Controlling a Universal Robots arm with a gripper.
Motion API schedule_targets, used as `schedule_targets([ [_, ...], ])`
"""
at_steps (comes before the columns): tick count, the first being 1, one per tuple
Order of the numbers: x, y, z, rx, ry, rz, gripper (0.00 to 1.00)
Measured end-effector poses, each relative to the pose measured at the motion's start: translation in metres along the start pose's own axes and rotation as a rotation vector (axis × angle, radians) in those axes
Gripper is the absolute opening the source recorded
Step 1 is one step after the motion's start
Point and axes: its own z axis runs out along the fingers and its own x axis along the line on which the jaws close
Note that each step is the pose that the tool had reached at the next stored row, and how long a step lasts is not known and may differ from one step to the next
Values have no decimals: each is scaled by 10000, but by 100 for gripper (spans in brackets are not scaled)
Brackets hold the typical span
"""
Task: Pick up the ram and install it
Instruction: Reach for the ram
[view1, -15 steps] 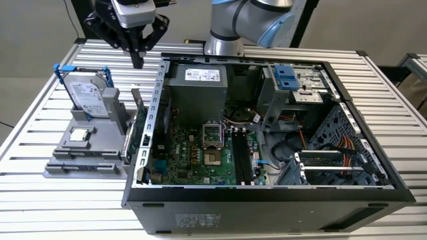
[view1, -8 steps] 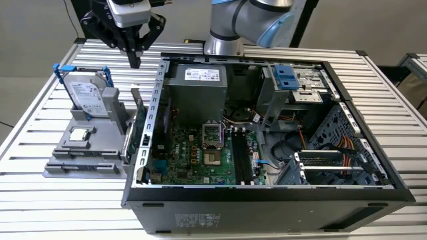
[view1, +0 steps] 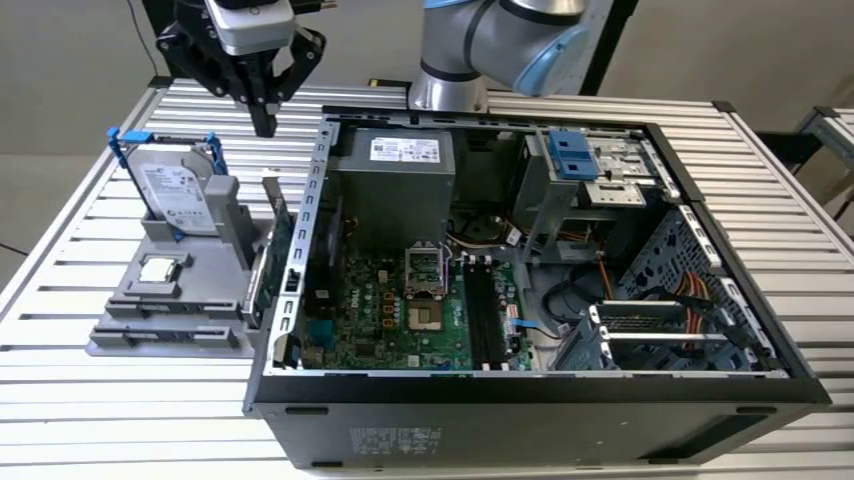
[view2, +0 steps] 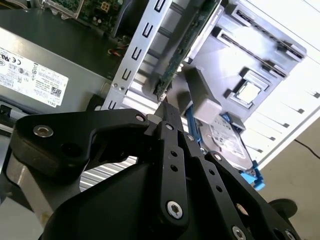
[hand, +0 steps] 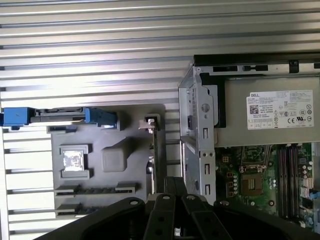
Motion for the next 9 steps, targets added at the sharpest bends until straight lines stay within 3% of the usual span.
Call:
schedule_targets([
  [9, 64, -5, -2, 0, 0, 0, 0],
])
